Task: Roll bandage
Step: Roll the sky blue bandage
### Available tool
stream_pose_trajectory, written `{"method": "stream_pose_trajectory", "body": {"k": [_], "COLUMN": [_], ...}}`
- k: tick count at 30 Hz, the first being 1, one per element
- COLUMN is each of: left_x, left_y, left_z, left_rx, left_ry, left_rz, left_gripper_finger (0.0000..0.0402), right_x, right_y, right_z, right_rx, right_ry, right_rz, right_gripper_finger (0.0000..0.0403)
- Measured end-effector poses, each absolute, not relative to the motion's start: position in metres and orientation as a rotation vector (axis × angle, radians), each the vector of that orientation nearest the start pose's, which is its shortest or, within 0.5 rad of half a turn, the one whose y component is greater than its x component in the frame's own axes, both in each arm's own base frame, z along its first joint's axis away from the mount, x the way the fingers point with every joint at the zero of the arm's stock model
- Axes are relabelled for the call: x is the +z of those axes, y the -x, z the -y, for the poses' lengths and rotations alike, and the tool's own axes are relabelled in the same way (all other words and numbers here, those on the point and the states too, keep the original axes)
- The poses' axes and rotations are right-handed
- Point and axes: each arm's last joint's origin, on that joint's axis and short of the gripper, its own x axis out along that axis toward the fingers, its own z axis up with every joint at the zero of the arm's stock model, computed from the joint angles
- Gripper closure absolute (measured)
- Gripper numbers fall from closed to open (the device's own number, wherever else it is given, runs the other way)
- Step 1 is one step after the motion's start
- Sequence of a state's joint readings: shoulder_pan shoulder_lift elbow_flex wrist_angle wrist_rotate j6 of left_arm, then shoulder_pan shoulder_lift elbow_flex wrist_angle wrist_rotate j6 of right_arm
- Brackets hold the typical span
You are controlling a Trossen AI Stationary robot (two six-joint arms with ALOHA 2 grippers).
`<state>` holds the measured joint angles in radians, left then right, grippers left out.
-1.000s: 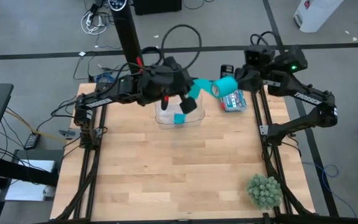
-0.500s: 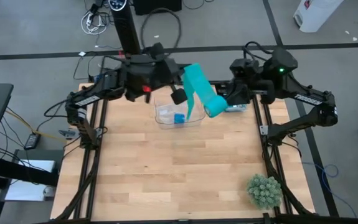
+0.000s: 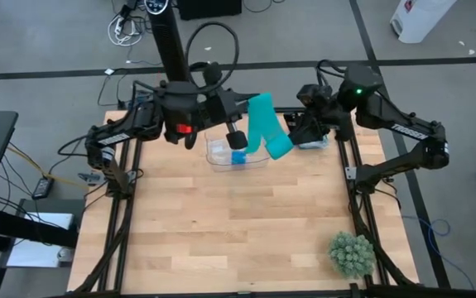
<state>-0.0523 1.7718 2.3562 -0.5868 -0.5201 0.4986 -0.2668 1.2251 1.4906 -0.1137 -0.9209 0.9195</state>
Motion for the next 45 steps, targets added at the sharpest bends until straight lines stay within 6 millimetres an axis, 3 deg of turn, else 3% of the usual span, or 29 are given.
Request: {"method": "stream_pose_trajectory", "body": {"k": [14,23,31,45], "left_x": [0.545,0.54,0.538,0.529], "left_y": [-0.336,-0.334,-0.332,-0.333], "left_z": [0.023,0.039,0.053,0.066], "left_rx": [0.404,0.358,0.326,0.263], "left_ry": [-0.523,-0.574,-0.667,-0.734], "left_rz": [-0.132,-0.181,-0.207,-0.26], "left_gripper_finger": [0.0398,0.0398,0.0398,0.0396], "right_x": [0.477,0.45,0.426,0.431], "right_y": [-0.231,-0.243,-0.247,-0.231], "right_z": [0.055,0.06,0.076,0.12], "right_rx": [0.597,0.604,0.505,0.297], "right_ry": [-0.819,-0.901,-0.974,-0.928], "right_rz": [-0.232,-0.254,-0.263,-0.082], "right_gripper_finger": [0.0403,0.0403,0.0403,0.0403]}}
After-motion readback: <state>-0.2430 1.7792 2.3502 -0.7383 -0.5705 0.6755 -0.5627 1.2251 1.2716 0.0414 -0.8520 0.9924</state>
